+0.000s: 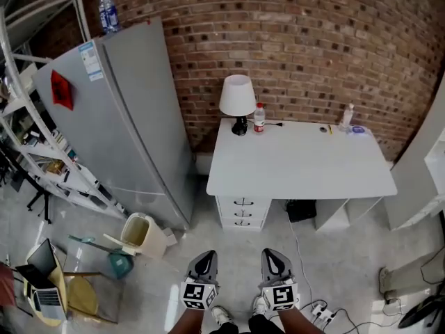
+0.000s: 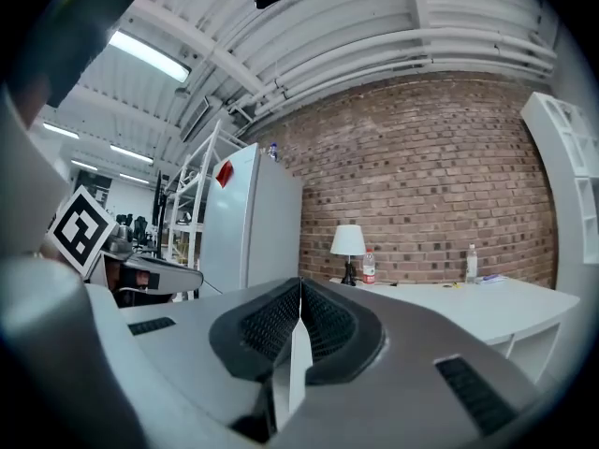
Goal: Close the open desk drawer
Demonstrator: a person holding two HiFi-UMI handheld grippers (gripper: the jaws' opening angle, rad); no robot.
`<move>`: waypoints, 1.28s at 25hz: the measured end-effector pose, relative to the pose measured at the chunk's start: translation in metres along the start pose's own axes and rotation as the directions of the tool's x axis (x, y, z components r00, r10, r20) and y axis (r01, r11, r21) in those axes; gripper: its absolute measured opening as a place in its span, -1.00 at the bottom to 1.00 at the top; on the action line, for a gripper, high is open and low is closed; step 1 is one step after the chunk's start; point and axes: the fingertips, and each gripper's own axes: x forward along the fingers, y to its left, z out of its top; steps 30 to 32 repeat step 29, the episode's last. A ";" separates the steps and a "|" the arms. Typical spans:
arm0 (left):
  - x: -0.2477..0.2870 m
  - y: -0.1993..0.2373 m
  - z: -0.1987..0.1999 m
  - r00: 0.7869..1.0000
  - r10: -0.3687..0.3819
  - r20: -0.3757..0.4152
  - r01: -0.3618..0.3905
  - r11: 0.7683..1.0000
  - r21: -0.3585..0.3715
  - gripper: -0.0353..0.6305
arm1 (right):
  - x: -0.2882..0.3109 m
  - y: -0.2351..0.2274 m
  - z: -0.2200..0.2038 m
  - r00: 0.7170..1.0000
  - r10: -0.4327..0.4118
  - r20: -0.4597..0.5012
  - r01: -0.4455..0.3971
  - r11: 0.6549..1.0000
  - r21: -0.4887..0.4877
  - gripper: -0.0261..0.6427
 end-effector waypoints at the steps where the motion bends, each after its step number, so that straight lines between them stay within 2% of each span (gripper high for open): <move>1: -0.004 -0.004 0.005 1.000 -0.014 0.004 0.014 1.000 -0.005 -0.87 | -0.002 -0.001 0.012 1.000 0.002 0.022 -0.002 1.000 -0.007 -0.84; 3: -0.009 -0.012 0.014 0.999 -0.040 0.012 0.040 0.999 -0.005 -0.87 | -0.004 -0.002 0.029 0.999 0.012 0.050 -0.011 0.999 -0.031 -0.84; 6: -0.011 -0.018 0.024 0.999 -0.050 0.017 0.050 0.999 0.002 -0.87 | -0.003 -0.004 0.035 0.999 0.022 0.035 -0.021 0.999 -0.047 -0.84; 13: -0.007 -0.038 0.055 0.992 -0.109 0.057 0.105 0.992 0.063 -0.87 | -0.005 -0.007 0.064 0.998 0.010 0.065 -0.006 0.999 -0.046 -0.84; 22: -0.001 -0.034 0.069 0.993 -0.090 0.081 0.085 0.994 0.062 -0.87 | -0.006 -0.010 0.072 0.998 -0.005 0.063 0.009 0.998 -0.061 -0.84; 32: 0.000 -0.033 0.078 0.990 -0.090 0.107 0.088 0.996 0.023 -0.87 | 0.000 -0.002 0.077 0.997 0.001 0.080 0.005 0.996 -0.086 -0.84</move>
